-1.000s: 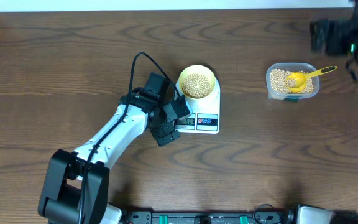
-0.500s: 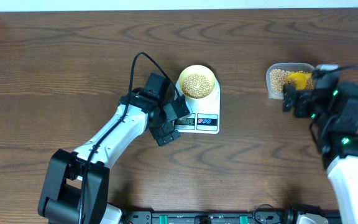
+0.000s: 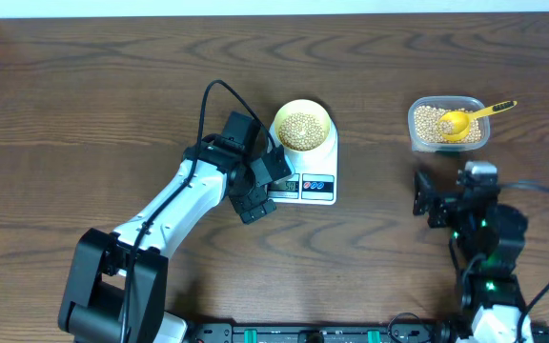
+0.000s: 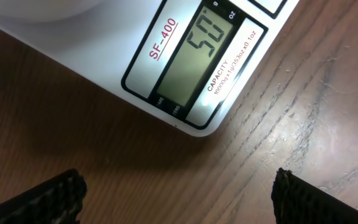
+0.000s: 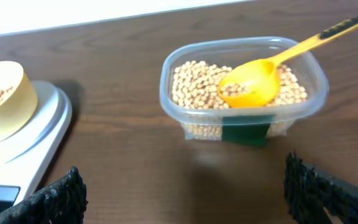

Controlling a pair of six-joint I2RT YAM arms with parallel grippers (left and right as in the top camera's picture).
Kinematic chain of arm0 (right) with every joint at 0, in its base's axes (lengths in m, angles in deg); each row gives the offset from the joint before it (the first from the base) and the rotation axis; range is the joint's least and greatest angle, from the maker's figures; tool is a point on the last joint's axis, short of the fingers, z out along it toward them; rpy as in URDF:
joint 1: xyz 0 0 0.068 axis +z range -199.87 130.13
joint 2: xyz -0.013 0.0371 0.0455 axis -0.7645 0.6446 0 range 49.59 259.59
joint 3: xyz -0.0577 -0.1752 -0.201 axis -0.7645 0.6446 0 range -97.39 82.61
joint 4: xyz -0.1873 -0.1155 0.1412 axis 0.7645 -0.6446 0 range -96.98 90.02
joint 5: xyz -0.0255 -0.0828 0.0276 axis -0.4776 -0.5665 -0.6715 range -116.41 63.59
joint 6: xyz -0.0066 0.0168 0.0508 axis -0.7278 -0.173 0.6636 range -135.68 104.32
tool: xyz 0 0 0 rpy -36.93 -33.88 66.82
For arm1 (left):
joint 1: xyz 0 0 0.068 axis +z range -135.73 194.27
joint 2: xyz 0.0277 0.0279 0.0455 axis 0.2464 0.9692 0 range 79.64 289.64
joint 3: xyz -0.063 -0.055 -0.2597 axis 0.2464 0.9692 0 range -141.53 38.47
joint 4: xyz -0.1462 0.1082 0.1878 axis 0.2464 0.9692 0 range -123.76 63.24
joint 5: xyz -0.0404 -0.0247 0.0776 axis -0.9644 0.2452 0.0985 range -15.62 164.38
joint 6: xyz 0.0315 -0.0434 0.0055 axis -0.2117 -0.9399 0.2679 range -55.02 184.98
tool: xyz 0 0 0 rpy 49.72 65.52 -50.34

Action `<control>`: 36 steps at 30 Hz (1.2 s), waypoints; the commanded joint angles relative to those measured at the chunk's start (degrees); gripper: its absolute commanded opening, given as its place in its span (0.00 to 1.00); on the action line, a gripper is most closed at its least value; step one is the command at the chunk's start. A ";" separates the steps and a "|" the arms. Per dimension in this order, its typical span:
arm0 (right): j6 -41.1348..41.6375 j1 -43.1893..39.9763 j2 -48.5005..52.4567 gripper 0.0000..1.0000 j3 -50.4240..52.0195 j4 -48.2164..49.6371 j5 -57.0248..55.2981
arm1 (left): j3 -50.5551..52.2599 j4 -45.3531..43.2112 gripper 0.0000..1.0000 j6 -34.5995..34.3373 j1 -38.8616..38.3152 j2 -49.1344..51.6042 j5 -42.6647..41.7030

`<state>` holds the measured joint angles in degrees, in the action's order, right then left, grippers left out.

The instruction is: Scoop item into bowl and weigh 50g on scale

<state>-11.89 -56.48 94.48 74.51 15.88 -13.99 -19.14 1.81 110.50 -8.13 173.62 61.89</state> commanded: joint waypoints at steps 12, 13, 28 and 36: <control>2.60 -1.29 -12.31 0.99 7.82 1.18 1.40 | 0.33 0.11 0.98 0.96 -0.07 0.37 0.13; 2.60 -1.36 -13.81 0.99 7.82 -1.11 1.42 | 0.33 0.11 0.98 0.96 -0.07 0.39 0.13; 0.42 -1.92 -43.34 0.99 7.78 -19.32 0.15 | 0.33 0.11 0.98 0.94 -0.07 0.37 0.15; 0.44 -0.74 -44.61 0.99 7.80 -19.08 0.13 | 0.33 0.11 0.98 0.96 -0.07 0.37 0.13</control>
<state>-10.53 -57.64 50.28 82.22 -2.90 -13.38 -19.14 1.81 110.50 -8.13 173.62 61.87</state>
